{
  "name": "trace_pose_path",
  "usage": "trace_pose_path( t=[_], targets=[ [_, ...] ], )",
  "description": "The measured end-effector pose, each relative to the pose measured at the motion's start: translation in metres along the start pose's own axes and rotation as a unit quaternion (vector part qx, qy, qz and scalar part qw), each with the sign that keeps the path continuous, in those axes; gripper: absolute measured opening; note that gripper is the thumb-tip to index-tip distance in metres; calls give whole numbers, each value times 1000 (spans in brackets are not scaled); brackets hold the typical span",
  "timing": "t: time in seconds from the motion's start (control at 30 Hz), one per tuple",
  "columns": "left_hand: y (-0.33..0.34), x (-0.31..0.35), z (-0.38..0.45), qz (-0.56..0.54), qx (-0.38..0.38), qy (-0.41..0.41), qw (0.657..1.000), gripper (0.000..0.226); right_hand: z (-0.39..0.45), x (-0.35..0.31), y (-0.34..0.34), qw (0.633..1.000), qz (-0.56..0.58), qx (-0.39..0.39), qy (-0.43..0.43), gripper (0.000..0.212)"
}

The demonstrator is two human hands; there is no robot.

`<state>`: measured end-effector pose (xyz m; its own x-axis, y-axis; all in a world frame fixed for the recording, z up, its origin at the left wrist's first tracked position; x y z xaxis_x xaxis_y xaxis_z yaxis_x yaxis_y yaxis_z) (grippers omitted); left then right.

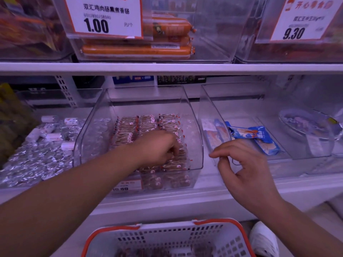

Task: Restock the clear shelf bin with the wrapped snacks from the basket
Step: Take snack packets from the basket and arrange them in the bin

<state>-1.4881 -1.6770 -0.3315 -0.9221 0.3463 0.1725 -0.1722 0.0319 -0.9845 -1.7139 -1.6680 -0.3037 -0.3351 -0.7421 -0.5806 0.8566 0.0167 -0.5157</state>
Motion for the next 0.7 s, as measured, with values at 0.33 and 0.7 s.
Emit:
trace_pose_path(
  t=[0.33, 0.7],
  targets=[
    [4, -3, -4, 87, -62, 53, 993, 34, -1, 1, 1, 1000, -9, -5, -16, 19],
    [2, 10, 7, 223, -83, 95, 966, 16, -3, -1, 8, 999, -23, -16, -43, 19]
  ],
)
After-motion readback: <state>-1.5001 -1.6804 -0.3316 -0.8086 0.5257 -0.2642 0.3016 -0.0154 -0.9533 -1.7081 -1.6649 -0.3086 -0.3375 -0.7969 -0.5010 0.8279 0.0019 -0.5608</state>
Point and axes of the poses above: each hand's wrist, its own z-axis towards the middle knuckle, its own y-axis out of the palm, x = y × z, the point moved 4 cm from there along z, towards the middle knuckle, and after that the axes turned 8 degrees about y, right-handed, at the moved point
